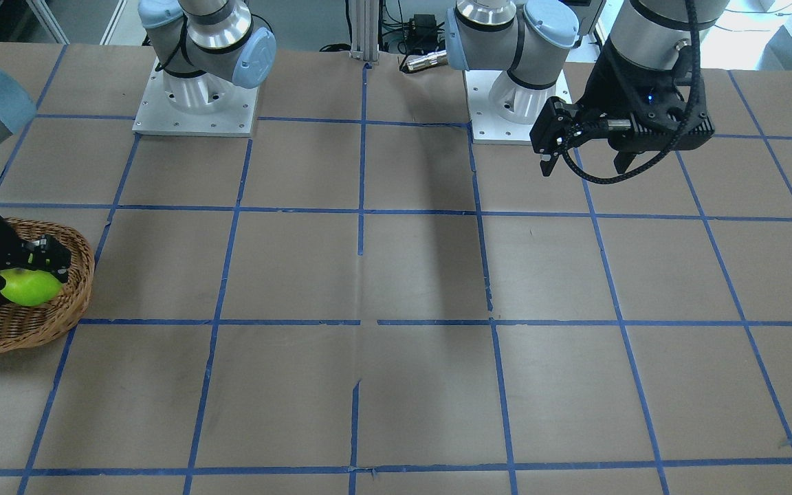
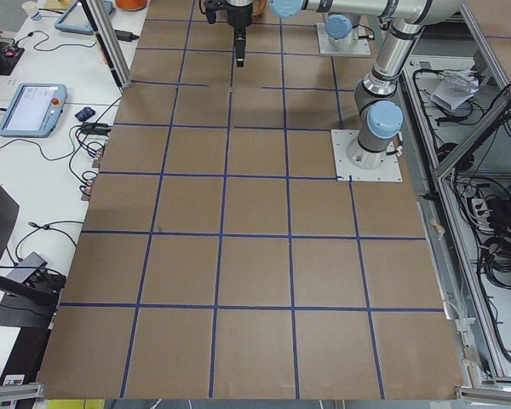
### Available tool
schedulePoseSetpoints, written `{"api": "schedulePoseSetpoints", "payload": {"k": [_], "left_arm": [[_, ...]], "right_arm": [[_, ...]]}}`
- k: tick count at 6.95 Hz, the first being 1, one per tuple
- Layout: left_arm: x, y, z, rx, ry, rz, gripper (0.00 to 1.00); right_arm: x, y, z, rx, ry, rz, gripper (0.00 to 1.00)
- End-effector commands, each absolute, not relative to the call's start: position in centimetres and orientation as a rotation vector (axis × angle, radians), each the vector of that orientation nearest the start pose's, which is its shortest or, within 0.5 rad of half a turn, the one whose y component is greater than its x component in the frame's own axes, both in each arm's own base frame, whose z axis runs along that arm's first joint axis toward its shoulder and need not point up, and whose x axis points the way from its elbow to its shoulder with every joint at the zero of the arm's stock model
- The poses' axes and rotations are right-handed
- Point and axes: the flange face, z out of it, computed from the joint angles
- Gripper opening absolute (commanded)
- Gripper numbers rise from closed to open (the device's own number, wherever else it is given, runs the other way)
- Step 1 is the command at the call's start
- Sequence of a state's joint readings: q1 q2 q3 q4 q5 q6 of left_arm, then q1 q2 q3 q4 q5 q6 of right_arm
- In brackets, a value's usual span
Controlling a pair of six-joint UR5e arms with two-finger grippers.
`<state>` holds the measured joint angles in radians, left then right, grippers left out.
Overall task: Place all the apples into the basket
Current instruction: 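Carry the green apple into the basket and open the right gripper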
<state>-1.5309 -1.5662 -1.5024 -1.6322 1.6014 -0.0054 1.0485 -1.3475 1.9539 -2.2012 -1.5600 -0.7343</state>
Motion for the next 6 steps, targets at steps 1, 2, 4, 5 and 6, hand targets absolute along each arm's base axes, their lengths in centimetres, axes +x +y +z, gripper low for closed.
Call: {"api": "schedulePoseSetpoints", "payload": {"k": [1,2,4,5,6], "left_arm": [[-11.1,-49.5,51.7,-0.069,3.110,-0.016,1.00],[-11.1,-49.5,51.7,-0.072,3.111,-0.016,1.00],[-11.1,-49.5,51.7,-0.069,3.110,-0.013,1.00],[-11.1,-49.5,51.7,-0.072,3.111,-0.016,1.00],[-11.1,-49.5,51.7,-0.072,3.110,-0.016,1.00]], "right_arm": [[-18.8,-48.1,23.6,-0.307,3.125,-0.088,0.50],[-18.9,-47.9,23.3,-0.302,3.124,-0.085,0.66],[-19.1,-48.0,24.0,-0.312,3.129,-0.086,1.00],[-18.9,-48.1,24.7,-0.320,3.134,-0.100,1.00],[-18.7,-48.4,26.5,-0.328,3.120,-0.080,1.00]]}}
